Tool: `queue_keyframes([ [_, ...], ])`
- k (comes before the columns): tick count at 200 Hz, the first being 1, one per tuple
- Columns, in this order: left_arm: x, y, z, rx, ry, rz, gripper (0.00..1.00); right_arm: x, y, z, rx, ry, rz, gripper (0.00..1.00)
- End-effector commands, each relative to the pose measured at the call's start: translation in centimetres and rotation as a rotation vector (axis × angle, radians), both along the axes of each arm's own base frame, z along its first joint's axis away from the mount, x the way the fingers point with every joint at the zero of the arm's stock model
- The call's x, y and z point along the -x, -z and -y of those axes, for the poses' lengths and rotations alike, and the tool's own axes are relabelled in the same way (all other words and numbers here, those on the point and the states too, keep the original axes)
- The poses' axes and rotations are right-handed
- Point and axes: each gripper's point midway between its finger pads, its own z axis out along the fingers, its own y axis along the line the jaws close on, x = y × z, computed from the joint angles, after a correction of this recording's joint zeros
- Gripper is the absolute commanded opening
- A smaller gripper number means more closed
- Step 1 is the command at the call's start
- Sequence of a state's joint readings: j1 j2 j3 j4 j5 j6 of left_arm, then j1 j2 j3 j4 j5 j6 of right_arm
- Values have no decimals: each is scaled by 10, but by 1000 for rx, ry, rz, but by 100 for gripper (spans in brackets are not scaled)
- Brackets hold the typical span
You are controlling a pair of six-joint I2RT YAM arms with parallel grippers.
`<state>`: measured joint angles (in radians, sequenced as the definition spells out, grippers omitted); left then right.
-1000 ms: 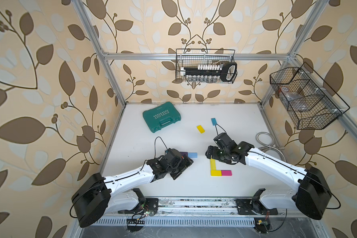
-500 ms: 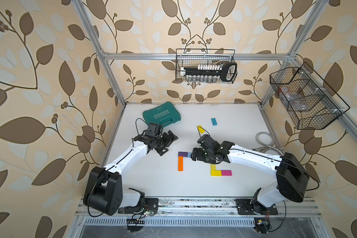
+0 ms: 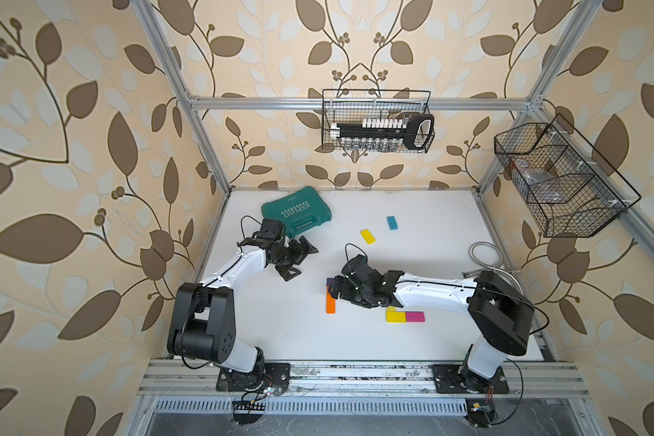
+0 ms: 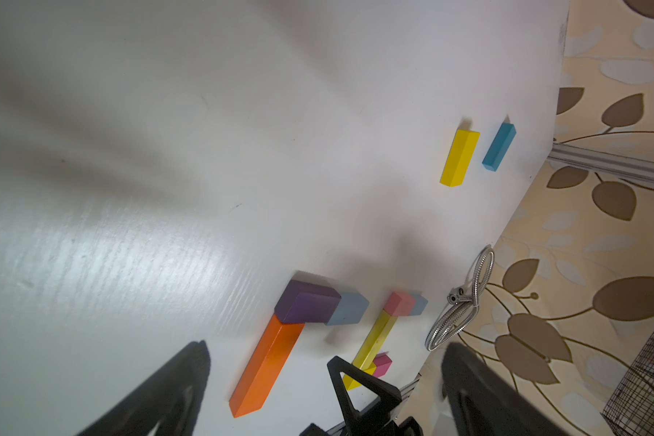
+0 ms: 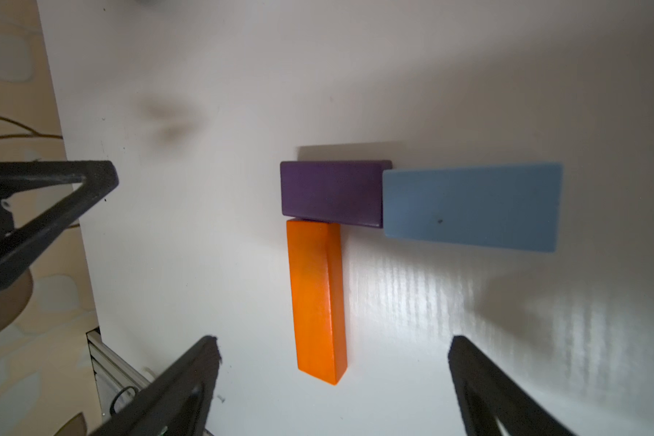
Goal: Assemble the letter c with building blocks
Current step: Adjust the building block at the center of the board.
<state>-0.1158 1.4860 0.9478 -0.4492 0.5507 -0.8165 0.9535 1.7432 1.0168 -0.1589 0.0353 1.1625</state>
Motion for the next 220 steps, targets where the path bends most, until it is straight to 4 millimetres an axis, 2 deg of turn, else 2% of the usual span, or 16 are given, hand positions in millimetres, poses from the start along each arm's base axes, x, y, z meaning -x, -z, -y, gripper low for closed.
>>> queue_keyframes([
  [1,-6,-9,-1,17,20,30,99,-8,9,-4,-27,56,14,94],
  [106,-8,-6,-2,26,15,24,99,-17,25,-3,-13,109,12,93],
  [220,-8,-4,-1,36,9,19,99,-27,31,2,-30,180,26,93],
])
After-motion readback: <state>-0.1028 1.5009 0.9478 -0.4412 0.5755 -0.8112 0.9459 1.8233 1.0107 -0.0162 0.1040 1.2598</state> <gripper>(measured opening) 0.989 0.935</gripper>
